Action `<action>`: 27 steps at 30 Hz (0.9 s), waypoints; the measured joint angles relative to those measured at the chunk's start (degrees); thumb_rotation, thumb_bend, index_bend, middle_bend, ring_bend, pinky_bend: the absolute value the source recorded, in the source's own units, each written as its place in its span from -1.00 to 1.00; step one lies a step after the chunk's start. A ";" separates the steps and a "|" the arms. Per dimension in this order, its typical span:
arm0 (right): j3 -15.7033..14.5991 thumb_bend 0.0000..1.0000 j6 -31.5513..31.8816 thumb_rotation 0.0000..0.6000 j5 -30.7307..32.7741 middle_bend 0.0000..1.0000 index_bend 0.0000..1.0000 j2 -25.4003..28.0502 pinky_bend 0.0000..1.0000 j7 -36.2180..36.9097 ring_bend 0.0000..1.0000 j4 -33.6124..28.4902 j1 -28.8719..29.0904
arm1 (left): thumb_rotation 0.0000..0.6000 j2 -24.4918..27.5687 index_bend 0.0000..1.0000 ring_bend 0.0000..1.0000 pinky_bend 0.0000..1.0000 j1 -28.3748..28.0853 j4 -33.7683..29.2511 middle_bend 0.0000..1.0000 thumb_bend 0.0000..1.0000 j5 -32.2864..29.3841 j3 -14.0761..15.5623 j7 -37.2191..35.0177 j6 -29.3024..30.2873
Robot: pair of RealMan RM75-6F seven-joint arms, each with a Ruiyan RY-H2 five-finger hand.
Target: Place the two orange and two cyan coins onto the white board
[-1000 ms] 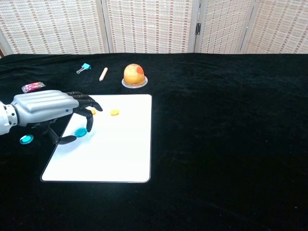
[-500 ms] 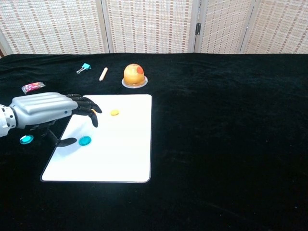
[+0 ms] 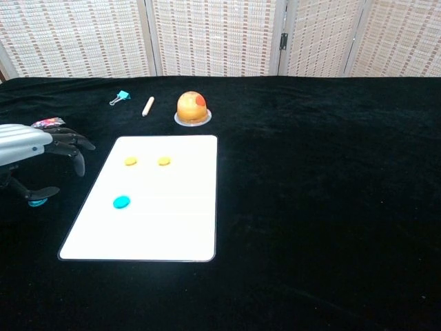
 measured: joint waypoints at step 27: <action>-0.43 -0.06 1.55 1.00 -1.43 -1.00 -1.00 -0.02 -1.00 -0.05 -1.00 -0.24 -0.59 | 1.00 -4.57 -0.22 -1.00 -1.00 5.02 10.70 -0.73 -0.08 -0.96 0.64 -1.30 0.46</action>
